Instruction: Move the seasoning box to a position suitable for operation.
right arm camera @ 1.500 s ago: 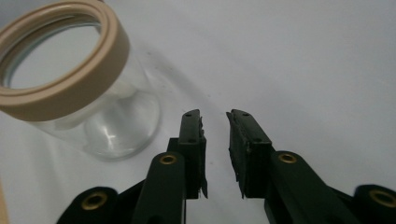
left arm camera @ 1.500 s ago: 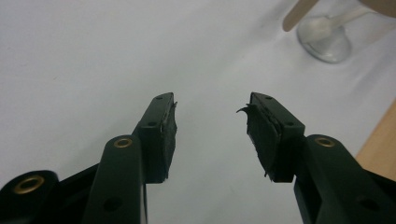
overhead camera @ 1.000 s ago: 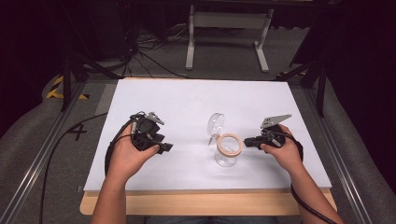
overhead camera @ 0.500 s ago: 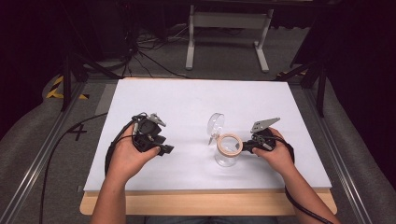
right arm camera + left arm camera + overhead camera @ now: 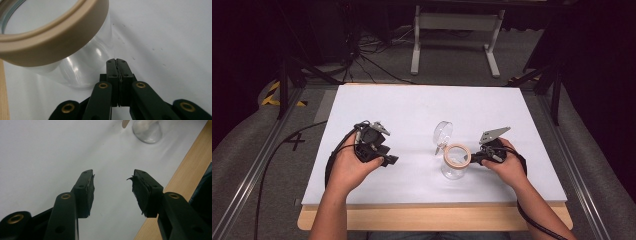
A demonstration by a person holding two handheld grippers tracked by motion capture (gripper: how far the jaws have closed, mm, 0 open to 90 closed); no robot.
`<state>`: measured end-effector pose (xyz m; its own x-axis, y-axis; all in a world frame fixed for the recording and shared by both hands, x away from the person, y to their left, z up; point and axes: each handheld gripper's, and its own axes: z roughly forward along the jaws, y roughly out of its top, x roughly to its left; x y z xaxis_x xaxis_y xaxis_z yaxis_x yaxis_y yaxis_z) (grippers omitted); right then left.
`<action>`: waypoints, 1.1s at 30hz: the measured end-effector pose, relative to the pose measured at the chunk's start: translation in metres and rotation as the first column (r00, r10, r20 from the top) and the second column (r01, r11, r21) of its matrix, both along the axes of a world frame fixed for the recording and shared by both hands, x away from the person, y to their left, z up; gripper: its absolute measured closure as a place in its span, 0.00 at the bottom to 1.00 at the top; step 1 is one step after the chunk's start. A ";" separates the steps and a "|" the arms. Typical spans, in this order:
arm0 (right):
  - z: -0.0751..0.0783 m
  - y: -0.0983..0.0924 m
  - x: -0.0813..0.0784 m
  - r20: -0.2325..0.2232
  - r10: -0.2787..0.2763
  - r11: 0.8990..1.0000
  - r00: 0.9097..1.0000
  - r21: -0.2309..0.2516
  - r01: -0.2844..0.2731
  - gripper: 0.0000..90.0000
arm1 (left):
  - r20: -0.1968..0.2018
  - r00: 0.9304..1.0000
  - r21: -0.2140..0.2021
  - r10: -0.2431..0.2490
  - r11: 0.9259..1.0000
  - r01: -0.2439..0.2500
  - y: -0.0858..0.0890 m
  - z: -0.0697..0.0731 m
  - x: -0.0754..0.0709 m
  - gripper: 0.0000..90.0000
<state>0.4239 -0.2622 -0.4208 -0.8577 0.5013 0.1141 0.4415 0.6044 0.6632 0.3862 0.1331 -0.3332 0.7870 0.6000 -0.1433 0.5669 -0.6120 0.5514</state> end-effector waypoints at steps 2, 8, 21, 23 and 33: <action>0.000 0.001 -0.002 -0.005 0.007 1.000 1.000 -0.002 -0.007 1.00 | -0.001 1.000 -0.003 0.000 1.000 0.000 0.000 0.000 0.001 0.58; 0.001 0.005 -0.010 -0.011 0.022 1.000 1.000 -0.013 -0.022 1.00 | 0.000 1.000 -0.001 -0.013 1.000 0.013 -0.005 -0.001 0.005 0.58; 0.002 0.012 -0.026 -0.020 0.049 0.999 0.999 -0.023 -0.049 1.00 | 0.064 0.998 -0.051 -0.003 0.999 0.006 -0.014 0.000 0.015 0.58; 0.001 0.012 -0.027 -0.021 0.054 0.998 0.998 -0.023 -0.055 1.00 | 0.063 0.998 -0.050 -0.006 0.999 0.009 -0.014 0.001 0.017 0.58; 0.001 0.022 -0.038 -0.021 0.078 0.997 0.997 -0.027 -0.079 1.00 | 0.119 0.993 -0.075 -0.009 0.997 0.018 -0.016 -0.002 0.021 0.57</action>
